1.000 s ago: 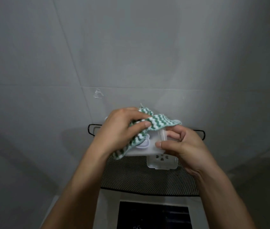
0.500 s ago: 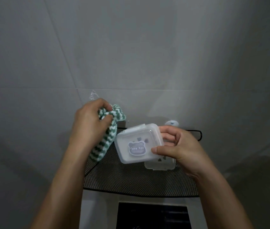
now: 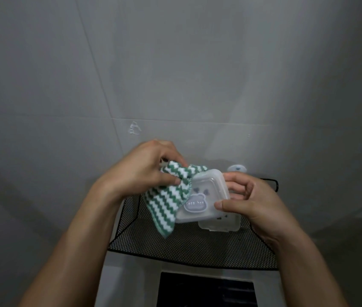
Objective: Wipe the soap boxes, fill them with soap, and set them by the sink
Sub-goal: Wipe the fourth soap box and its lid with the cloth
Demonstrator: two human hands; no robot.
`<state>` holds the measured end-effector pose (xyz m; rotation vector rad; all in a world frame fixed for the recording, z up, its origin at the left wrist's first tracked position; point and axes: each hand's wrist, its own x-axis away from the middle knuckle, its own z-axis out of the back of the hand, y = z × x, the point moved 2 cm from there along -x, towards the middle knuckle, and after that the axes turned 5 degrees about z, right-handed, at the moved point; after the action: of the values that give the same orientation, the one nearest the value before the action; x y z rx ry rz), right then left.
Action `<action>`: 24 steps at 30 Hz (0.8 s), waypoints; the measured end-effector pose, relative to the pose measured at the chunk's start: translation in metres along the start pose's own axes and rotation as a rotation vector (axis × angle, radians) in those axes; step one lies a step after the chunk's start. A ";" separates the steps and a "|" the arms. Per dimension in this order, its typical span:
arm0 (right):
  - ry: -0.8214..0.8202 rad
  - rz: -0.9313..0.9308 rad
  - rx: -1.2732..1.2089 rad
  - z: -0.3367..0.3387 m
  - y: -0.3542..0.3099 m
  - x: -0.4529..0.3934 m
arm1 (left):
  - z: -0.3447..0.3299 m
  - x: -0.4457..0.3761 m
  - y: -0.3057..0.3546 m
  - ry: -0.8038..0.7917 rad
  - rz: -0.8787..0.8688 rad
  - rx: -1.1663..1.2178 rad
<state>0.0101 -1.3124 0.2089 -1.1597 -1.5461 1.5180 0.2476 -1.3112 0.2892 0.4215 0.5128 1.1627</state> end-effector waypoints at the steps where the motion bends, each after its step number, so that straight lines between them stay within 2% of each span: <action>1: -0.001 -0.006 -0.002 0.001 0.001 0.000 | 0.001 -0.001 -0.001 0.026 -0.002 0.019; 6: -0.016 0.000 -0.010 -0.001 0.002 -0.004 | 0.003 -0.012 0.010 0.056 -0.079 0.161; 12: 0.044 0.030 -0.025 0.001 0.002 -0.006 | -0.025 -0.021 0.032 0.056 -0.204 0.101; 19: 0.081 -0.034 -0.157 0.009 0.002 -0.005 | -0.022 -0.025 0.016 -0.009 -0.151 0.158; 24: 0.135 -0.036 -0.165 0.020 -0.002 -0.004 | -0.023 -0.013 -0.012 0.082 -0.068 0.214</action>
<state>-0.0070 -1.3242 0.2095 -1.2925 -1.6143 1.2807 0.2397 -1.3266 0.2662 0.5380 0.7219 1.0662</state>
